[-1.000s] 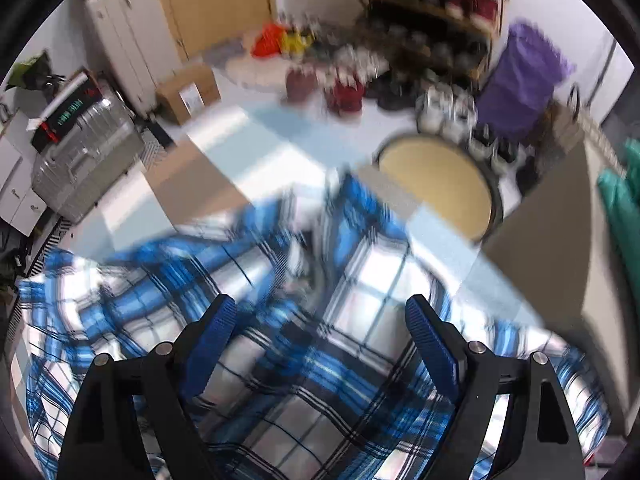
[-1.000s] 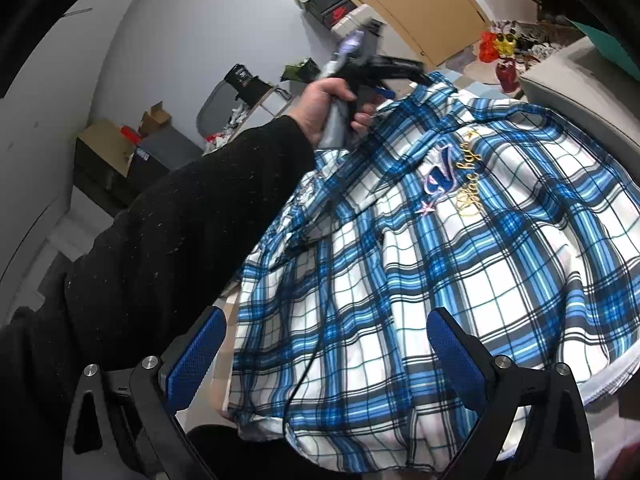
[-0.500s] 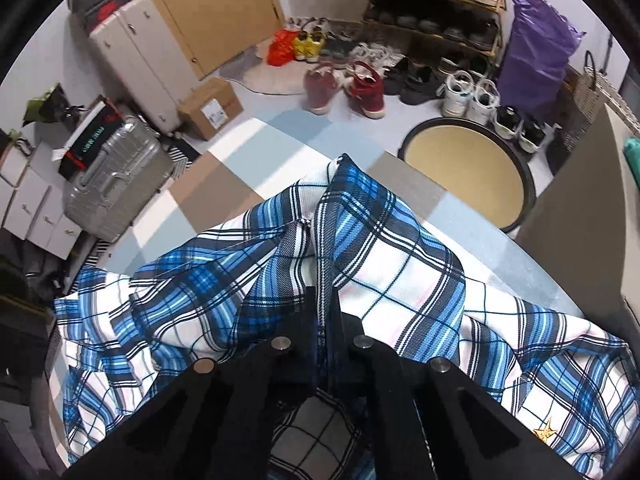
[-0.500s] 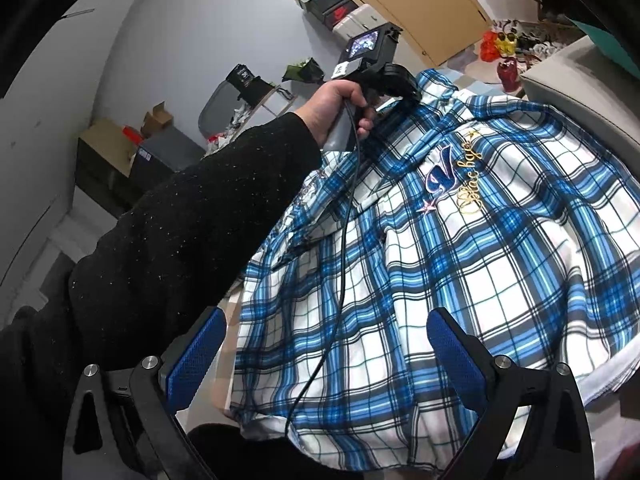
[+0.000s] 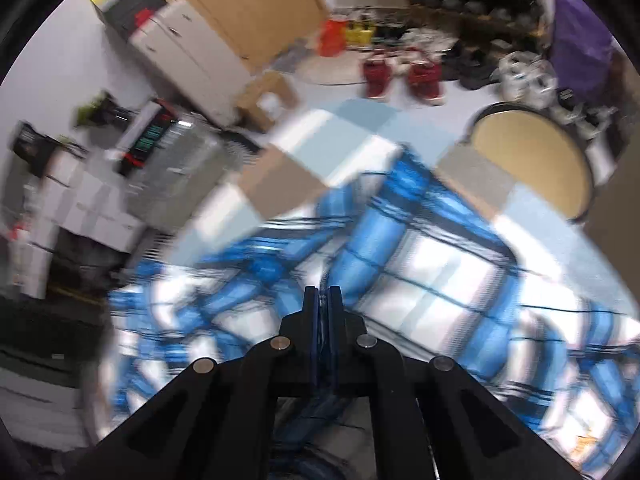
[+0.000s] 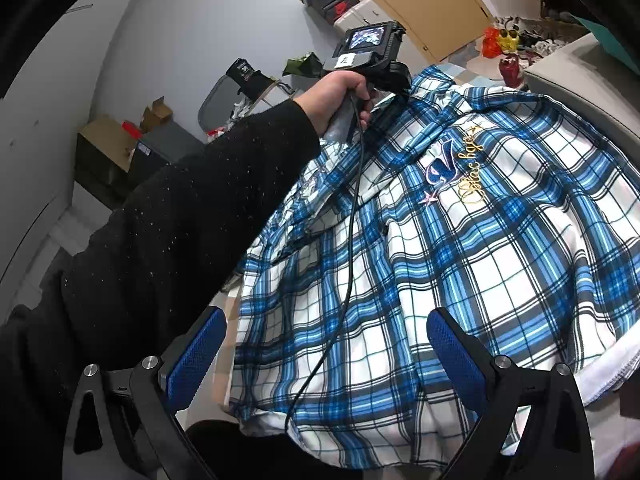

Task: Fold large clothes

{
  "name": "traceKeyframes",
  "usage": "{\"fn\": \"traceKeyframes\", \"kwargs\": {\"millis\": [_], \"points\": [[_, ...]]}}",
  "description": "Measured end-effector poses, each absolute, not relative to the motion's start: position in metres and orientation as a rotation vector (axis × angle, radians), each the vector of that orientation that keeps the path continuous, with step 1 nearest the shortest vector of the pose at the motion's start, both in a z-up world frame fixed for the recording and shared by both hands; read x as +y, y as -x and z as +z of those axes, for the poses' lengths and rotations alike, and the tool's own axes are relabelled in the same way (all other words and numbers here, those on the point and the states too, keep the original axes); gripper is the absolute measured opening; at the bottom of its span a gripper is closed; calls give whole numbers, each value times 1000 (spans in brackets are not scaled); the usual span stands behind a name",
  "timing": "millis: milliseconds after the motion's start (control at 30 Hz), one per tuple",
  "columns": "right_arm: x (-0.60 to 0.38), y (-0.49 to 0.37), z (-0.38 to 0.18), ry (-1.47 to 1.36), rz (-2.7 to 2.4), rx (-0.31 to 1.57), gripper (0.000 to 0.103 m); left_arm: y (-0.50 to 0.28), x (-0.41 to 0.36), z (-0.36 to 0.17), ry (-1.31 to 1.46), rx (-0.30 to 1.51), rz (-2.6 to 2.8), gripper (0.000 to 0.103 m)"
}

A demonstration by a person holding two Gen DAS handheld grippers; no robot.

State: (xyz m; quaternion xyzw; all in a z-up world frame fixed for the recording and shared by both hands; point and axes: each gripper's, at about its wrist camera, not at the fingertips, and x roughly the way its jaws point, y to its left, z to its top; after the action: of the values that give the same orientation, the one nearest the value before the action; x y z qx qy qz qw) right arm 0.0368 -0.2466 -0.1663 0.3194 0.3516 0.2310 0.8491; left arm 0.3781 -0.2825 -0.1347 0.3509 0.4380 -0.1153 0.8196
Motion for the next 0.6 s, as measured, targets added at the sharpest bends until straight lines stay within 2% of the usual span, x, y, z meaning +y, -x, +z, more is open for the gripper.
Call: {"fn": "traceKeyframes", "kwargs": {"millis": [267,367,433,467,600], "points": [[-249,-37,-168,-683,479,753,102,-407,-233,-114,-646,905,-83,2],[-249,-38,-168,-682,476,754,102,-436,-181,-104,-480,993,-29,23],[-248,-38,-168,-672,474,758,102,-442,-160,-107,-460,1005,-8,57],[-247,-39,-168,-668,473,761,102,-445,-150,-111,-474,1001,12,61],[-248,-41,-171,-663,458,770,102,-453,-132,-123,-440,1028,23,61]]}}
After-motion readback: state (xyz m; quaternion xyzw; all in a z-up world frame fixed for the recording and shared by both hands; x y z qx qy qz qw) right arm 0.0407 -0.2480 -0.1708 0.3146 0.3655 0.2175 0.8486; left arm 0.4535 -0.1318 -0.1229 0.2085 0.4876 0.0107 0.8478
